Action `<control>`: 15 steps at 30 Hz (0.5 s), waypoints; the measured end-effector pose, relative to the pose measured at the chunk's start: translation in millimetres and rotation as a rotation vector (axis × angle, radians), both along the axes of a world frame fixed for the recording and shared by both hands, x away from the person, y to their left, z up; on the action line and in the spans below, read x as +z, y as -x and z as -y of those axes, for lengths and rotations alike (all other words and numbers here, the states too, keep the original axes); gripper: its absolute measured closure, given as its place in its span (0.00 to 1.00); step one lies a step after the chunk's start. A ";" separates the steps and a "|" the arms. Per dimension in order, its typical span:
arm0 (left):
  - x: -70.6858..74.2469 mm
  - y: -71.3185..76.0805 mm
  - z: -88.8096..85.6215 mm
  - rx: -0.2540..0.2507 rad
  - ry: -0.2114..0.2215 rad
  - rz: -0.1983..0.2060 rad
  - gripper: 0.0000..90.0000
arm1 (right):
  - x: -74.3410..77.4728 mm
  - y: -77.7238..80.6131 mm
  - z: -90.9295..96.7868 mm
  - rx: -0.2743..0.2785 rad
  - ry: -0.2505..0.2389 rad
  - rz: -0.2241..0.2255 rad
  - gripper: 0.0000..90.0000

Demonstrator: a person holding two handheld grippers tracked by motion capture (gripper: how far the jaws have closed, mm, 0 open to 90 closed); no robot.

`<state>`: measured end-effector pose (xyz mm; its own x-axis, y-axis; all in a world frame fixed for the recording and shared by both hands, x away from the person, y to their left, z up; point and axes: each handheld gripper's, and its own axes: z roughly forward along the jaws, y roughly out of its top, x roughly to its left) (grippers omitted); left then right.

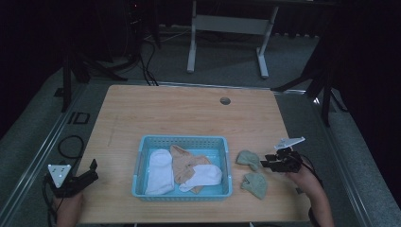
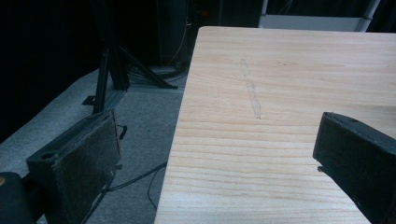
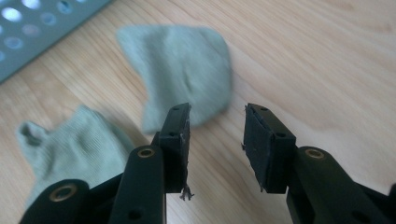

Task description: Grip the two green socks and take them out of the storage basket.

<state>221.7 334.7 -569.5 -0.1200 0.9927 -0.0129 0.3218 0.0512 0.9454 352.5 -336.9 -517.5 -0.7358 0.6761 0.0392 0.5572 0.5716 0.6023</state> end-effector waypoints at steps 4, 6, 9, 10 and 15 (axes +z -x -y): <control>0.1 -0.2 0.2 0.002 -0.001 -0.003 0.00 | -6.1 1.6 13.7 -0.068 -0.026 0.010 0.54; 0.2 -0.2 0.3 0.002 -0.003 -0.006 0.00 | -9.6 3.2 16.7 -0.094 -0.022 0.011 0.45; 0.1 0.0 0.4 0.002 -0.003 -0.005 0.00 | -14.6 3.6 20.0 -0.139 -0.017 0.018 0.31; 0.1 0.0 0.4 0.003 -0.003 -0.005 0.00 | -15.9 3.0 21.5 -0.157 -0.027 0.018 0.26; 0.1 0.0 0.4 0.002 -0.003 -0.006 0.00 | -18.8 3.0 29.4 -0.244 -0.086 0.059 0.14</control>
<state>221.7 334.3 -569.4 -0.1224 0.9924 -0.0087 0.3275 0.0487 0.9436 349.5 -366.4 -536.2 -0.5542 0.8298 0.0657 0.6345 0.3700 0.6786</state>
